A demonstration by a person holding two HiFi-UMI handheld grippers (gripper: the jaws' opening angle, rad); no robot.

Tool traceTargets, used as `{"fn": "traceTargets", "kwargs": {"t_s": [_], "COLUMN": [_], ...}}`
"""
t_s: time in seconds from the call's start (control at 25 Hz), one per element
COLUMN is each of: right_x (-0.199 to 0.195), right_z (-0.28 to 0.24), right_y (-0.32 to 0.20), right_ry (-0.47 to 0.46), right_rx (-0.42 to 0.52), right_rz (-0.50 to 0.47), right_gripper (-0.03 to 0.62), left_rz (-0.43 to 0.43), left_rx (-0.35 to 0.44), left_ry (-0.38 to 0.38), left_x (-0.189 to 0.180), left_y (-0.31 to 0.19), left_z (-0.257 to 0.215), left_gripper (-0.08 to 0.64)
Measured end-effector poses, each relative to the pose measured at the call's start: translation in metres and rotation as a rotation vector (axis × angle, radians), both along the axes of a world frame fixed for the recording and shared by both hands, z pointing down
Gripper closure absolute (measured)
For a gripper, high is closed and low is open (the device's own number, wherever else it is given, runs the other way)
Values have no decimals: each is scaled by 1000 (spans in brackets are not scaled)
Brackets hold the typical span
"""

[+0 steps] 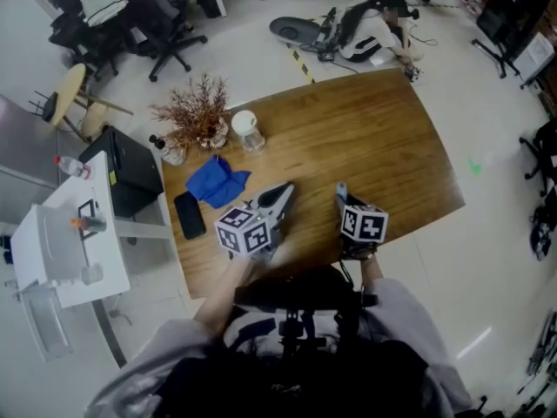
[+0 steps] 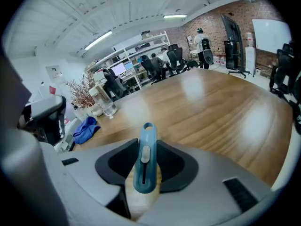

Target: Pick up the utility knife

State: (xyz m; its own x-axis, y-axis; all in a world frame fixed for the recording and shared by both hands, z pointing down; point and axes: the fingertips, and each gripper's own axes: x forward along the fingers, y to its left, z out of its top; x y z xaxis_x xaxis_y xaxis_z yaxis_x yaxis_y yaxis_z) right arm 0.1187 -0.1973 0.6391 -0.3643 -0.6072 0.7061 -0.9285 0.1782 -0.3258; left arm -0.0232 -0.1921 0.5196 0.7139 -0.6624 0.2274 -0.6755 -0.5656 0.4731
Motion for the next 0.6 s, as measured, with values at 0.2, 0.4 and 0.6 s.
{"fn": "traceTargets", "kwargs": {"t_s": [0.2, 0.4, 0.6], "right_x": [-3, -5, -9], "right_z": [-34, -72, -84], "right_y": [4, 14, 18], "right_ry": [-58, -92, -99], "right_rx": [63, 131, 155], "right_rz": [-3, -18, -37], "right_gripper": [453, 453, 453], "left_rz": [44, 53, 33], "left_rx": [-14, -26, -40], "left_ry": [34, 34, -3], "left_x": [12, 19, 20], "left_y": [-2, -2, -1], "left_z": [6, 10, 18], "left_gripper": [555, 555, 557]}}
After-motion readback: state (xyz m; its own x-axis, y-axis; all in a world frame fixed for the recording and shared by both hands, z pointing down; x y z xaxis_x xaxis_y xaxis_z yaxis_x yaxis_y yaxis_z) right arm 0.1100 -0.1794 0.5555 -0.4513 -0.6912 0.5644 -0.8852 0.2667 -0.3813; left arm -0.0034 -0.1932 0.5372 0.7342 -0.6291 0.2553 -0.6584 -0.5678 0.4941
